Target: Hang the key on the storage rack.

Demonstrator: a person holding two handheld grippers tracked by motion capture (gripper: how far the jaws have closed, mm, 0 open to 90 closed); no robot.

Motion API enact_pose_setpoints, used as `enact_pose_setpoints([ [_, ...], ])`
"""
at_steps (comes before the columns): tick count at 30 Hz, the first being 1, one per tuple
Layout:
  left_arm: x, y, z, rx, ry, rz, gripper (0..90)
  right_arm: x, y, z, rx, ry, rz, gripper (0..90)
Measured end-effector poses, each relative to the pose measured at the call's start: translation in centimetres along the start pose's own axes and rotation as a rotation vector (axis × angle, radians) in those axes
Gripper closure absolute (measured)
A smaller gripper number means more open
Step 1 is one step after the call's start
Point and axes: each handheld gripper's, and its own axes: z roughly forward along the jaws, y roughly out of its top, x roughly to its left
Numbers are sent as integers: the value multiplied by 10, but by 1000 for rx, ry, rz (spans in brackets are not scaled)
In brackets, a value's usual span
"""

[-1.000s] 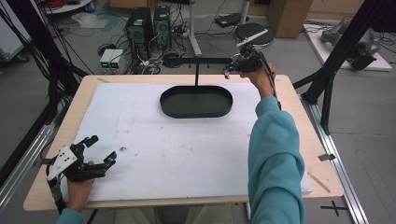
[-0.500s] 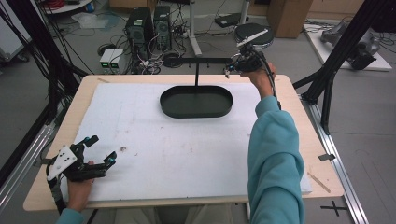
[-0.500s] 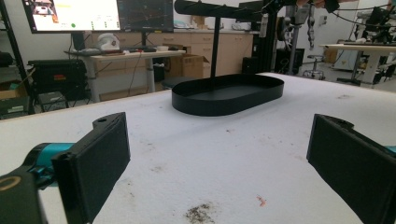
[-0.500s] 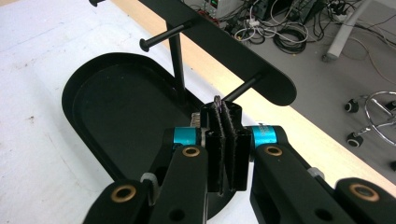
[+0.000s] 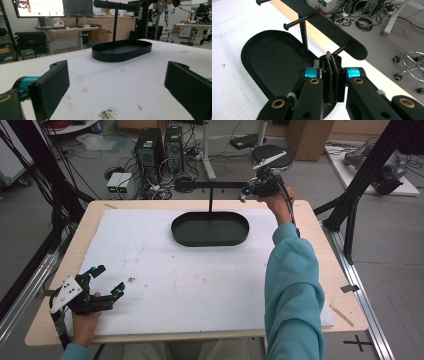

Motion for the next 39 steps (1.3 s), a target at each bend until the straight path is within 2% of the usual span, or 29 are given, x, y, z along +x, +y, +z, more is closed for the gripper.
enact_pose_setpoints([
  [14, 0, 0, 0, 2, 1, 1, 65, -2, 0, 3, -13, -20, -25, 866],
  [16, 0, 0, 0, 3, 0, 1, 65, -1, 0, 2, -15, -27, -20, 862],
  [17, 0, 0, 0, 1, 0, 1, 65, -2, 0, -1, -40, -32, -9, 854],
  [22, 0, 0, 0, 1, 1, 0, 65, -3, -1, -5, -36, -42, -11, 836],
  [23, 0, 0, 0, 1, 0, 0, 65, -3, -2, -8, -46, -43, 5, 816],
  [27, 0, 0, 0, 0, 2, -1, 65, -1, -1, -11, -63, -42, 12, 650],
  [28, 0, 0, 0, 0, 2, -1, 65, -1, -1, -11, -63, -42, 12, 650],
  [29, 0, 0, 0, 0, 1, -1, 65, 0, -1, -12, -71, -49, 9, 577],
  [30, 0, 0, 0, 0, 1, -1, 65, 2, -1, -14, -86, -65, 7, 471],
  [31, 0, 0, 0, 0, 1, -1, 65, 6, -2, -17, -143, -66, 41, 201],
  [32, 0, 0, 0, 0, 2, -1, 65, 6, -2, -17, -143, -66, 41, 201],
  [33, 0, 0, 0, 1, 1, -2, 65, 12, -4, -22, -189, -47, 62, 56],
  [34, 0, 0, 0, 0, 1, -1, 65, 12, -4, -22, -189, -47, 62, 56],
  [35, 0, 0, 0, -1, 1, 2, 65, 14, -7, -25, -216, -37, 52, 6],
  [36, 0, 0, 0, -2, 0, 2, 65, 20, -14, -35, -266, -8, 94, 4],
  [37, 0, 0, 0, -2, 1, 1, 65, 21, -16, -39, -256, -17, 110, 4],
  [39, 0, 0, 0, -2, 1, 3, 65, 26, -19, -48, -254, -40, 100, 4],
])
